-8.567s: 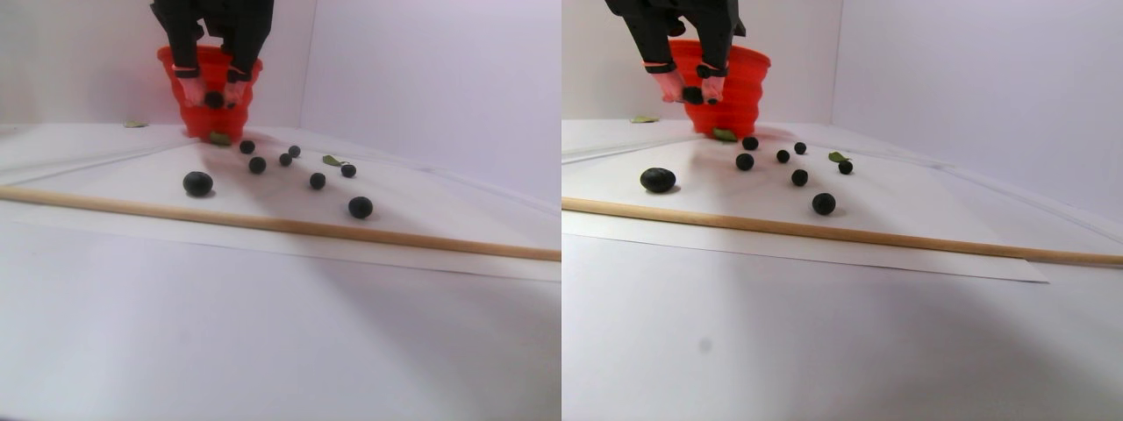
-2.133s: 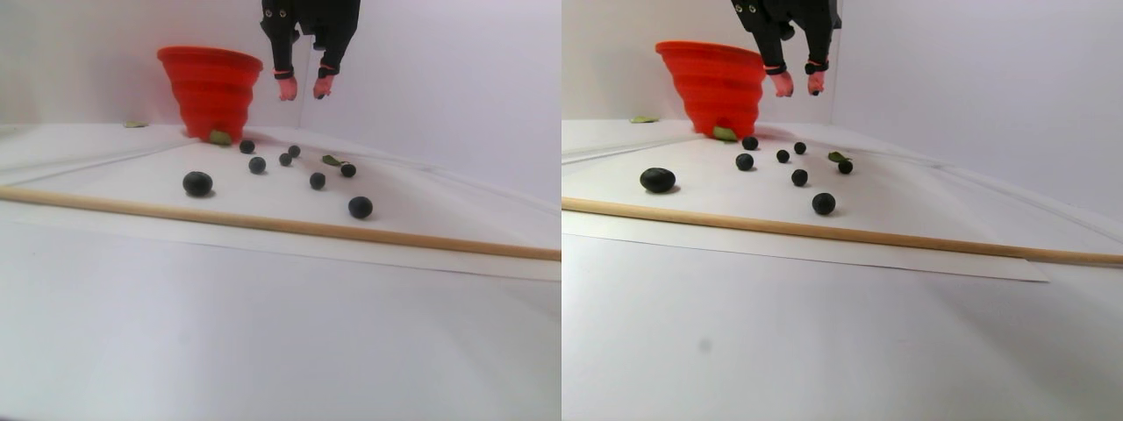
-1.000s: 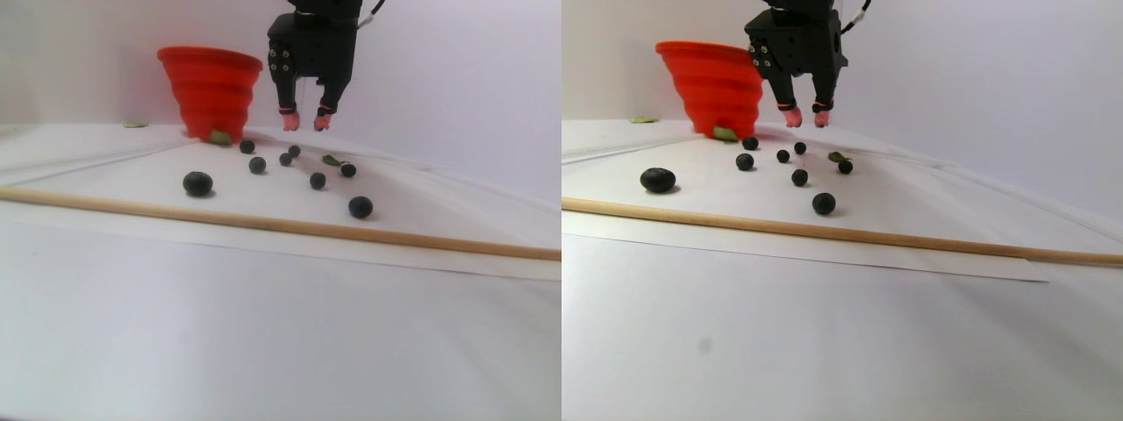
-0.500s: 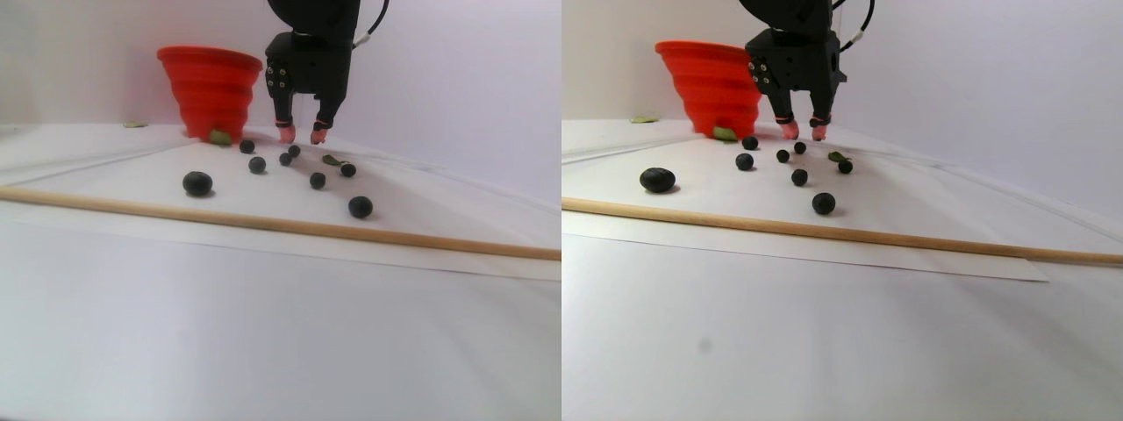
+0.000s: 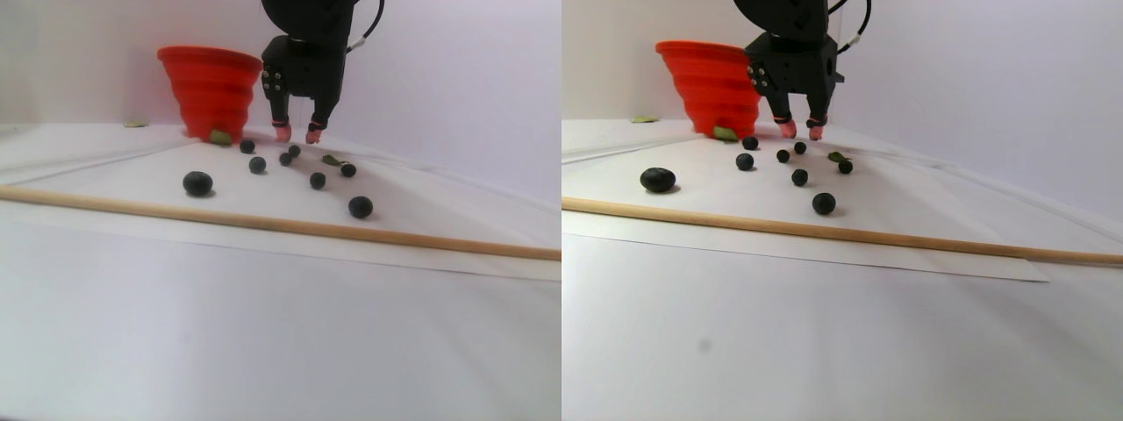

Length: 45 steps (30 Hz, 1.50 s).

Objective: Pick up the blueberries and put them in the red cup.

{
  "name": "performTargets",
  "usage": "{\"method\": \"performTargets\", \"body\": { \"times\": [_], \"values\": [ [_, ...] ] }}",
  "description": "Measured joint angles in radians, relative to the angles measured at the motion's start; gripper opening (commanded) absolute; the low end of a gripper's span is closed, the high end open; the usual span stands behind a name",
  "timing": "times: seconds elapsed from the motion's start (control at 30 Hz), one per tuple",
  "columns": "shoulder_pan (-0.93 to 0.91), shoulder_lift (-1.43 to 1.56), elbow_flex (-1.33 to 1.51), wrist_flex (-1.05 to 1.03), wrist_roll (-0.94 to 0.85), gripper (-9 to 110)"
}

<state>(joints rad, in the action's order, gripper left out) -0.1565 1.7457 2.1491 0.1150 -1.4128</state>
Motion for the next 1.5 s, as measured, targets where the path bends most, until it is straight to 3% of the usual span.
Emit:
{"method": "performTargets", "body": {
  "times": [1.5],
  "values": [
    [0.014,-0.118,-0.021,0.087,0.031,12]
  ]
}}
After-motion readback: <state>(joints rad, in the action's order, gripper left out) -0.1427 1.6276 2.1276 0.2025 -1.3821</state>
